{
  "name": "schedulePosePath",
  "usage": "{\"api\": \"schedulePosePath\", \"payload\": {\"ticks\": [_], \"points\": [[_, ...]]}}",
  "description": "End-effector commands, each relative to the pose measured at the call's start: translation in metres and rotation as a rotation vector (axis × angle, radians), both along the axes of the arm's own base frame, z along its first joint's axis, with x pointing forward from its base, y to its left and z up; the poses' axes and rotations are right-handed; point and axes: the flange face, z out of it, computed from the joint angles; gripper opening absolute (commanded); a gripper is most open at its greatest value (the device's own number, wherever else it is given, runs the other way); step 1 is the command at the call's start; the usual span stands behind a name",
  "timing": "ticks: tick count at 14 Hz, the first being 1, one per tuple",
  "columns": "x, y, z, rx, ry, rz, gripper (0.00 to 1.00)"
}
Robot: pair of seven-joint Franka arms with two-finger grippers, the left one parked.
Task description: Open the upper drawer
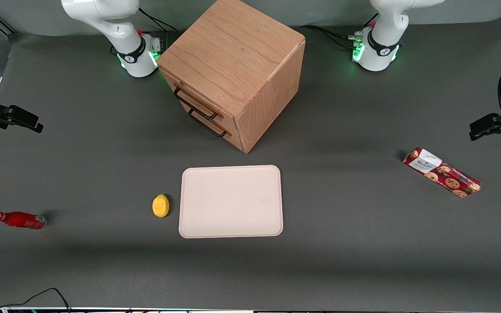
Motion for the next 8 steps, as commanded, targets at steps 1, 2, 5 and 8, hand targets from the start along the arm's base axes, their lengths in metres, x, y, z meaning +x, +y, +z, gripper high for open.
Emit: {"api": "schedulePosePath", "payload": {"ticks": [1,2,5,8], "points": [[0.0006,-0.0048,0.0041,-0.001,-0.011,0.009,1.0],[0.0008,-0.0048,0.0062,-0.001,-0.015,0.008,1.0],[0.0015,-0.0047,0.0045,-0.001,-0.011,0.008,1.0],[0.0009,-0.0047,0.0059,-0.001,-0.012,0.009,1.0]]}}
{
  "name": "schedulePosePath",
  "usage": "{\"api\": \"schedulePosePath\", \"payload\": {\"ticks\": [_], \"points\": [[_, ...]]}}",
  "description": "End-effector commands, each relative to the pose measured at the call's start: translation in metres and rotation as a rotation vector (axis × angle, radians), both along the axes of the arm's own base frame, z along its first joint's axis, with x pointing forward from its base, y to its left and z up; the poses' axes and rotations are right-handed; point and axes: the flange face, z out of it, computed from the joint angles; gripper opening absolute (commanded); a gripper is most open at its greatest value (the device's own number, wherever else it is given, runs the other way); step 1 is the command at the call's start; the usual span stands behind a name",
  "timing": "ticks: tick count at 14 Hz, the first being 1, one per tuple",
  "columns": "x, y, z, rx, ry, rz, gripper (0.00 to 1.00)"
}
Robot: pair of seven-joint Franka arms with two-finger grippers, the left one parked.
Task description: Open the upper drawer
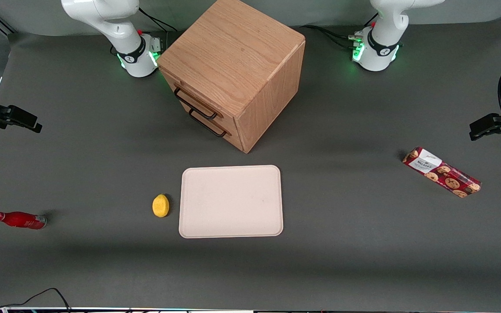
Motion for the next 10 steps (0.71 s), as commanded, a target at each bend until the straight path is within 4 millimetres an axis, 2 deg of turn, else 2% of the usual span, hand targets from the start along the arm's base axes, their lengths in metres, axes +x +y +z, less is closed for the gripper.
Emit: {"api": "schedulePosePath", "payload": {"ticks": [1,5,7,10], "points": [[0.001,-0.003,0.005,-0.001,-0.011,0.012,1.0],[0.001,0.004,0.008,0.0,-0.014,0.023,1.0],[0.002,0.014,0.011,0.001,-0.02,0.041,1.0],[0.002,0.053,0.011,0.023,-0.018,0.108,1.0]]}}
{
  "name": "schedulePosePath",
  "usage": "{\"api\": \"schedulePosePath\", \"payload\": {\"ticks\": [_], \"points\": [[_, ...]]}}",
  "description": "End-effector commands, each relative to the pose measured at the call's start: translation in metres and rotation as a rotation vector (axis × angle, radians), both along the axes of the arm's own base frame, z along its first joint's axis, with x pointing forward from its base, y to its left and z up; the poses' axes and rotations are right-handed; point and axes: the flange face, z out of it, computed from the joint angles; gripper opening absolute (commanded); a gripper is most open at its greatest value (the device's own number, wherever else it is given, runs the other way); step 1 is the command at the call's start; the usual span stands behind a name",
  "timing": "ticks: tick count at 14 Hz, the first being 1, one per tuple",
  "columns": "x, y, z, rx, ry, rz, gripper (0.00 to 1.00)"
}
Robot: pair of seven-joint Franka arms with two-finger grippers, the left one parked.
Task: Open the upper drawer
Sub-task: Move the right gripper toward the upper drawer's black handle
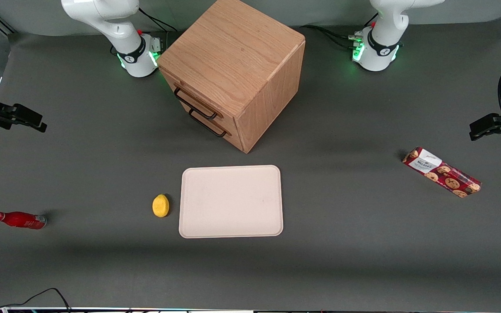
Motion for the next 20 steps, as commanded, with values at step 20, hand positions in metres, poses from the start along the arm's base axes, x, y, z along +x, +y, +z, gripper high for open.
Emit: {"api": "schedulePosePath", "payload": {"ticks": [20], "points": [[-0.081,0.325,-0.01,0.028,0.076,0.618,1.0]]}}
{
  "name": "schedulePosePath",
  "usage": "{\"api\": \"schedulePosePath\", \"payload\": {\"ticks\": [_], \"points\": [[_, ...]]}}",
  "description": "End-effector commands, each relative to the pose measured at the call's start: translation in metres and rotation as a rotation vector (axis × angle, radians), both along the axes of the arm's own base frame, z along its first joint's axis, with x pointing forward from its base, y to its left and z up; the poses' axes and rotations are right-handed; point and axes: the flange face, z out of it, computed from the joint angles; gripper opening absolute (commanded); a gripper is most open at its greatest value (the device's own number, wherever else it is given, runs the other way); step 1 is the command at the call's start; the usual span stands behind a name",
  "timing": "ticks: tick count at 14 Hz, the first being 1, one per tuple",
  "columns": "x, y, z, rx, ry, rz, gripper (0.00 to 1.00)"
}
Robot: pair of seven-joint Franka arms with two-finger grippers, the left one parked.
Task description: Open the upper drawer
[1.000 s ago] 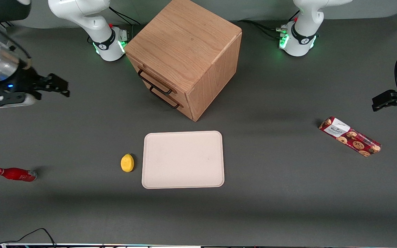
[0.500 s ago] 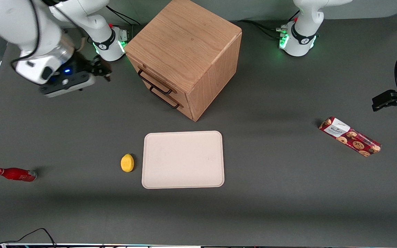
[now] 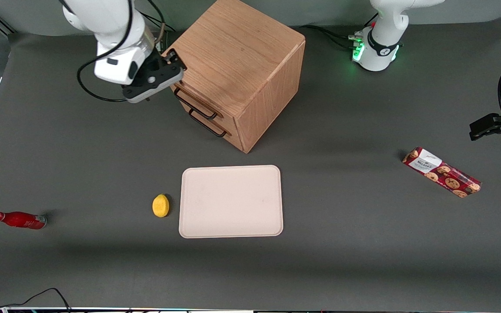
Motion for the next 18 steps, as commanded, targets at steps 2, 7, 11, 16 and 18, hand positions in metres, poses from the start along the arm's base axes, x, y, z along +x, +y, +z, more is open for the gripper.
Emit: {"api": "schedulePosePath", "payload": {"ticks": [2,7,11,16,18], "points": [[0.009,-0.002,-0.005,0.06,0.054,0.102,1.0],[0.031,-0.019,-0.04,0.12,0.136,0.257,1.0],[0.038,-0.035,-0.072,0.253,0.242,0.239,1.0],[0.041,-0.039,-0.116,0.23,0.299,0.22,1.0],[0.041,-0.038,-0.134,0.217,0.326,0.213,1.0]]}}
